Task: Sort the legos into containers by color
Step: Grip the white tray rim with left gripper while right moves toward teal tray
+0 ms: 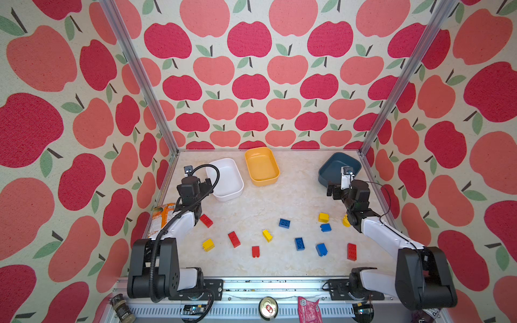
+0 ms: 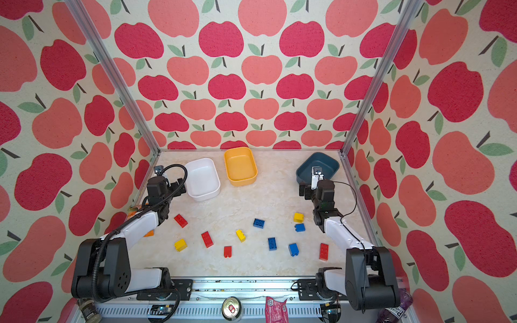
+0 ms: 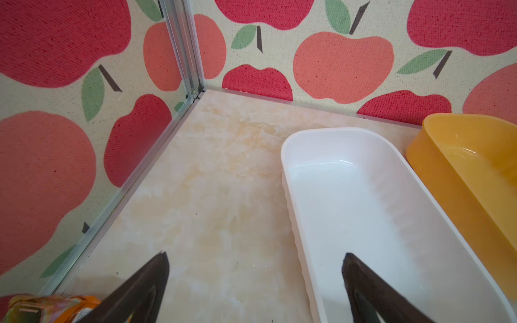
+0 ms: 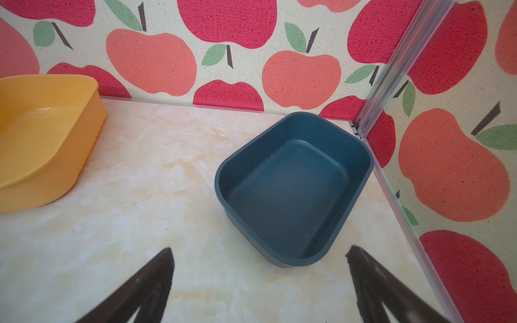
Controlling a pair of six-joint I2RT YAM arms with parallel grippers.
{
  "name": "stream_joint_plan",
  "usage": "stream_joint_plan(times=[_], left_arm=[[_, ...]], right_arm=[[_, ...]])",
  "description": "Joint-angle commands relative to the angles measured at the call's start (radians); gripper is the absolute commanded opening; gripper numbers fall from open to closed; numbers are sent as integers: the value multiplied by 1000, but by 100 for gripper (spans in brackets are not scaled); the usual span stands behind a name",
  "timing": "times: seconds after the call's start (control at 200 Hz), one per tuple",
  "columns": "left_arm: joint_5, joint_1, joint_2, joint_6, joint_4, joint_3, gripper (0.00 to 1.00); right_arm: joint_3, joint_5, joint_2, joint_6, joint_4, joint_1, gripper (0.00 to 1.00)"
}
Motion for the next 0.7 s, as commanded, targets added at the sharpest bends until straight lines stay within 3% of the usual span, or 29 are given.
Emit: stream_joint_plan(times=[0.0,0.155,0.37,0.695], left_arm=[[70,0,77,-84,-284,121,91],[142,5,216,-124,-426,294,78],[194,26,373,-171,-529,451,62],[237,17,532,-169,-612,603,48]], right_arm=[[93,-3,5,51,-274,32,99],[227,-13,57,65,-437,85,99],[287,-17,69,82,-491,141,99],[292,4,44,94,-524,180,99]])
